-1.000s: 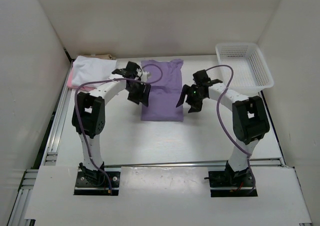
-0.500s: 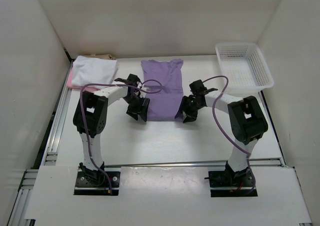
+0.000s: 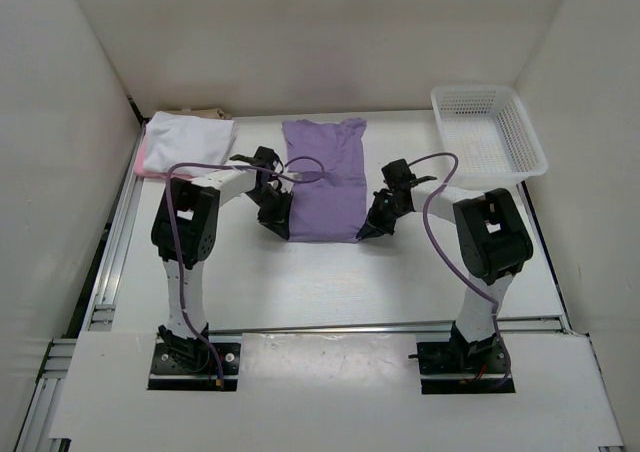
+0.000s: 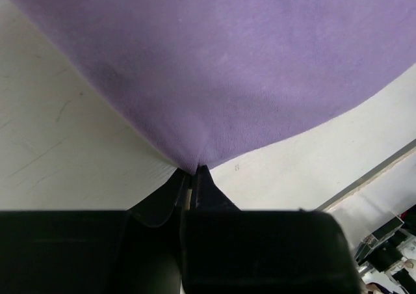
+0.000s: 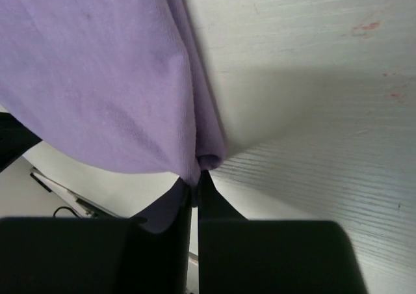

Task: Fold and stack the t-shirts
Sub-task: Grab one side of the 2/3 rectangular tshirt with both arms, then fold the long partially folded tshirt into a neat square

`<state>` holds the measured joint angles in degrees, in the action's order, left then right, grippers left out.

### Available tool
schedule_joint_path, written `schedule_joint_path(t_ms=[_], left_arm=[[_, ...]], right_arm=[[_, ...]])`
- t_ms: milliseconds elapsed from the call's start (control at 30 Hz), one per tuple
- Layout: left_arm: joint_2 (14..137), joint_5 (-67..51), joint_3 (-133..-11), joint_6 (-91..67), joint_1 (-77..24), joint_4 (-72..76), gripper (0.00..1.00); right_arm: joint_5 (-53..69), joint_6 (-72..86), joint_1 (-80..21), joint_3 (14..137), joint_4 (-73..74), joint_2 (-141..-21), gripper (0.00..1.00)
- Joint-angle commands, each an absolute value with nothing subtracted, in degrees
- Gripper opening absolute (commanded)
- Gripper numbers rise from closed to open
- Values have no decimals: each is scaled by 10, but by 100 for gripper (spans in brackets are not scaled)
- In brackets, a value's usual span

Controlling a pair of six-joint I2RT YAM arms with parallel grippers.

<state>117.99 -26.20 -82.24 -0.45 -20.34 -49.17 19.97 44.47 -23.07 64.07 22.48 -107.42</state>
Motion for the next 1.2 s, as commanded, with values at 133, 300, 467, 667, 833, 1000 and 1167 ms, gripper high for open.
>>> schedule_joint_path(t_ms=[133, 300, 467, 667, 833, 1000, 1167], left_arm=[[1076, -251, -776, 0, -221, -501, 10], [972, -158, -737, 0, -288, -617, 10], [834, -74, -677, 0, -358, -694, 10], [776, -73, -730, 0, -383, -806, 10], [770, -86, -787, 0, -371, -818, 10], [827, -91, -880, 0, -299, -809, 10], [914, -122, -958, 0, -236, -766, 10]], right_arm=[[221, 393, -246, 663, 271, -1007, 0], [203, 367, -282, 609, 364, -879, 0], [185, 386, -354, 550, 424, -730, 0], [173, 457, -433, 559, 500, -623, 0], [162, 479, -430, 626, 525, -615, 0], [177, 439, -365, 664, 518, -688, 0], [221, 412, -302, 721, 498, -793, 0]])
